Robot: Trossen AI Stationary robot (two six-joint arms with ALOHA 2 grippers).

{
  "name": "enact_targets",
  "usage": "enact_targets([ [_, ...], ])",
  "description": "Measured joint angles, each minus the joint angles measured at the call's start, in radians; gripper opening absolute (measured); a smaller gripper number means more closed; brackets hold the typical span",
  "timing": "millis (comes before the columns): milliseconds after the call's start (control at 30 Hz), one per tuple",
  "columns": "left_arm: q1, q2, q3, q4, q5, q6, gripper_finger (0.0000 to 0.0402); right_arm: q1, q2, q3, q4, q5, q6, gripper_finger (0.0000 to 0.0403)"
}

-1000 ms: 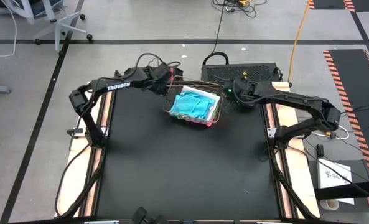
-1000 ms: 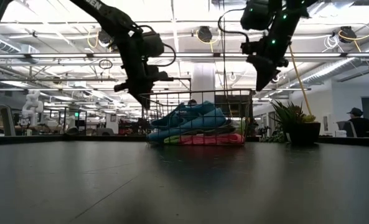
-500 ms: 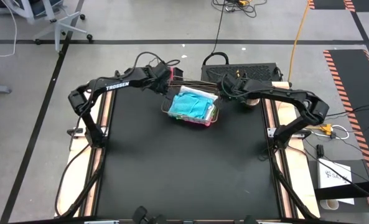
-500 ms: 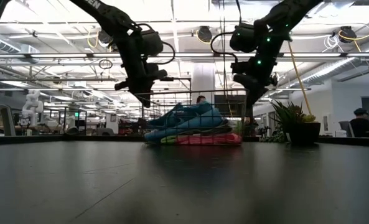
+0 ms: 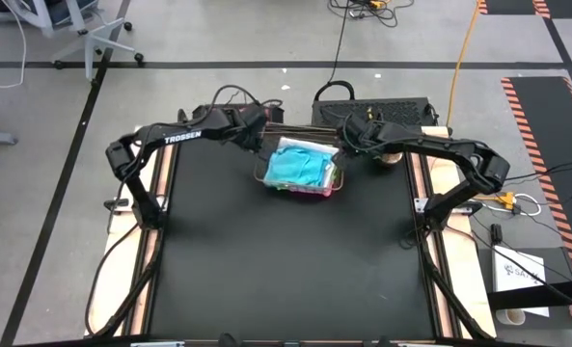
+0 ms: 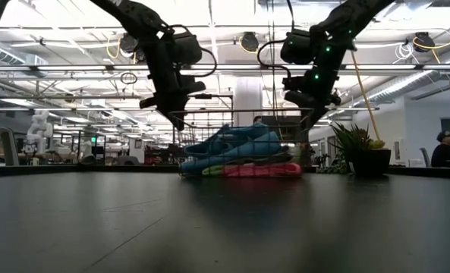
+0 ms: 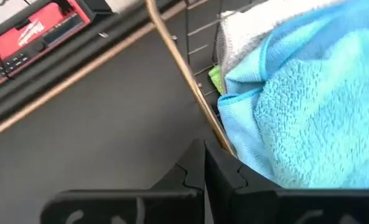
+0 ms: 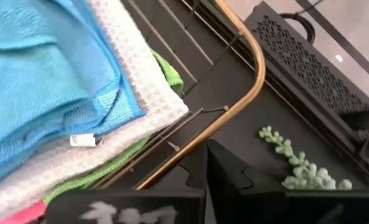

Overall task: Fold microfiber towels
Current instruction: Adjust the wire basket, then return to Home Position

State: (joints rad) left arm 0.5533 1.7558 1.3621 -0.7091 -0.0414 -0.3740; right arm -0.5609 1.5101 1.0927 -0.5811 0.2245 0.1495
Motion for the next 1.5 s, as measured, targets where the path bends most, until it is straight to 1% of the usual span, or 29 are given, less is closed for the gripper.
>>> enact_targets([
  [100, -0.039, -0.001, 0.000, -0.023, -0.001, -0.011, 0.0003, 0.023, 0.000, 0.000, -0.022, 0.011, 0.033, 0.0000],
  [233, -0.080, -0.002, 0.000, -0.047, -0.009, -0.058, 0.0010, 0.063, -0.002, 0.000, -0.044, 0.018, 0.049, 0.0000],
  [333, -0.101, -0.003, 0.000, -0.085, -0.018, -0.078, 0.0004, 0.086, -0.002, 0.000, -0.053, 0.016, 0.061, 0.0000],
  [433, -0.117, -0.003, 0.000, -0.128, -0.015, -0.110, 0.0005, 0.095, -0.002, 0.000, -0.050, 0.008, 0.062, 0.0000],
  [600, -0.127, -0.002, 0.000, -0.143, -0.027, -0.108, 0.0012, 0.089, -0.001, 0.000, -0.041, 0.002, 0.041, 0.0000],
  [700, -0.125, -0.002, 0.000, -0.152, -0.058, -0.133, 0.0005, 0.085, -0.006, 0.000, -0.046, 0.013, 0.021, 0.0000],
  [800, -0.126, -0.023, 0.000, -0.198, -0.123, -0.152, 0.0004, 0.090, -0.029, 0.000, -0.044, 0.011, 0.009, 0.0000],
  [967, -0.125, -0.113, 0.001, -0.211, -0.174, -0.139, 0.0030, 0.091, -0.127, 0.005, -0.003, 0.018, -0.009, 0.0000],
  [1067, -0.124, -0.160, 0.001, -0.199, -0.205, -0.133, 0.0043, 0.088, -0.179, 0.002, -0.015, 0.017, -0.009, 0.0000],
  [1167, -0.124, -0.212, 0.001, -0.238, -0.207, -0.111, 0.0045, 0.086, -0.241, 0.002, -0.037, 0.017, -0.013, 0.0000],
  [1233, -0.129, -0.254, 0.001, -0.297, -0.195, -0.097, 0.0041, 0.087, -0.288, 0.002, -0.044, 0.011, -0.028, 0.0000],
  [1267, -0.140, -0.271, 0.001, -0.331, -0.201, -0.096, 0.0037, 0.089, -0.314, 0.002, -0.054, -0.001, -0.034, 0.0000],
  [1367, -0.183, -0.341, -0.024, -0.398, -0.265, -0.100, 0.0014, 0.095, -0.398, 0.002, -0.083, -0.047, -0.049, 0.0000],
  [1433, -0.217, -0.411, -0.083, -0.399, -0.285, -0.125, 0.0005, 0.094, -0.464, -0.013, -0.100, -0.102, -0.069, 0.0000],
  [1500, -0.250, -0.506, -0.177, -0.358, -0.277, -0.153, 0.0006, 0.093, -0.543, -0.059, -0.078, -0.185, -0.083, 0.0000],
])
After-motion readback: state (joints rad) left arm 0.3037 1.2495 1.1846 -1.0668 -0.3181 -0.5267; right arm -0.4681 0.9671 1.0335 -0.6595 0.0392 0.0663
